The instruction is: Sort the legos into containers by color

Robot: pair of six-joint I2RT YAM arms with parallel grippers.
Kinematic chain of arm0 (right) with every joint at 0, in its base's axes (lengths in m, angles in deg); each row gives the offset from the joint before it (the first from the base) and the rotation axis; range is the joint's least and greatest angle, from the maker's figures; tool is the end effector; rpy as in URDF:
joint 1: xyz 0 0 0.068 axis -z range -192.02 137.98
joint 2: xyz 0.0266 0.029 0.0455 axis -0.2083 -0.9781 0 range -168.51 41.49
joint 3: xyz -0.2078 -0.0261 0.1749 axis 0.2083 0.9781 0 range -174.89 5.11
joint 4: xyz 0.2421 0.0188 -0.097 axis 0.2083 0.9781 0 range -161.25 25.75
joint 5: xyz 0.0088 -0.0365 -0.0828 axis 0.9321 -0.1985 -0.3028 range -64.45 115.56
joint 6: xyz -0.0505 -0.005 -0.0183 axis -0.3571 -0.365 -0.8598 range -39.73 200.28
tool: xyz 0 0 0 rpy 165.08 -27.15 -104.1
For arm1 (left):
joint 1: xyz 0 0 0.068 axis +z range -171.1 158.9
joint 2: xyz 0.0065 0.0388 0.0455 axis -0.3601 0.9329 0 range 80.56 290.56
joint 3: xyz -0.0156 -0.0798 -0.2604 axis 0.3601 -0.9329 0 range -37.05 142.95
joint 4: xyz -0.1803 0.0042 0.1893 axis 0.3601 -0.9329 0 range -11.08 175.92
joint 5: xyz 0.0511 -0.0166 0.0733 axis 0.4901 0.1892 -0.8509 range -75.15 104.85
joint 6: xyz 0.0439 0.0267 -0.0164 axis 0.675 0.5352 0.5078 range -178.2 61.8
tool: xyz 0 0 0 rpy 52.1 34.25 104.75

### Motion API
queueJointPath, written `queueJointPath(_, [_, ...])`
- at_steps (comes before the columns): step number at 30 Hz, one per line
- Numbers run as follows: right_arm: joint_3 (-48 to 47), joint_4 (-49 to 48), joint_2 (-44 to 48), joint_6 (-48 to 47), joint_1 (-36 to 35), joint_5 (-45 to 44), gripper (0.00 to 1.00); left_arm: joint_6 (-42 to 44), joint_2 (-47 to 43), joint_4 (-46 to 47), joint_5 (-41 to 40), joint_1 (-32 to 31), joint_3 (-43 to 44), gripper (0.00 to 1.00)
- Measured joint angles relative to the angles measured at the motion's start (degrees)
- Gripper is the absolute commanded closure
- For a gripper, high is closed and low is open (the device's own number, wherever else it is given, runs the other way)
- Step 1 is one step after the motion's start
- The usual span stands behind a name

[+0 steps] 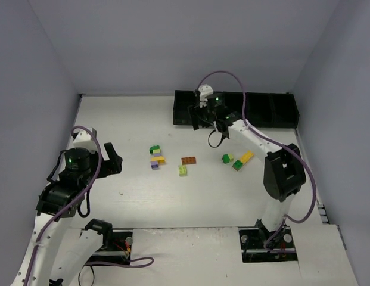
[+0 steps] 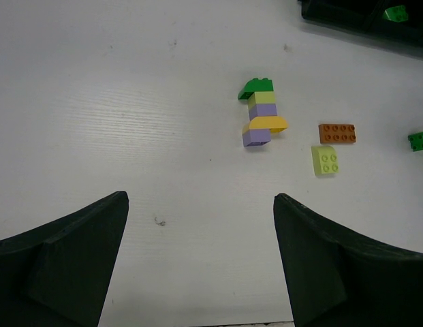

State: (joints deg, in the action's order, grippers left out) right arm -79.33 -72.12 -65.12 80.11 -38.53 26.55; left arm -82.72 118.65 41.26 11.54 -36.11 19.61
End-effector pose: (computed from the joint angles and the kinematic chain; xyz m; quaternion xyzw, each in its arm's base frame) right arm 0.3998 0.2001 0.2898 -0.1952 0.8022 0.1356 0.5478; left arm 0.1201 -0.0301 0.3630 -0.0856 0.8439 -0.1559 0.5062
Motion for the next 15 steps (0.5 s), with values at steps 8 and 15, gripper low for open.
queueJointPath(8, [17.14,1.05,8.72,-5.99,-7.41,9.38,0.41,0.02,0.0,0.02,0.39,0.0,0.0,0.19])
queueJointPath(15, [19.26,2.36,8.74,1.51,-10.47,9.86,0.31,-0.04,-0.24,0.0,0.87,0.0,0.0,0.19])
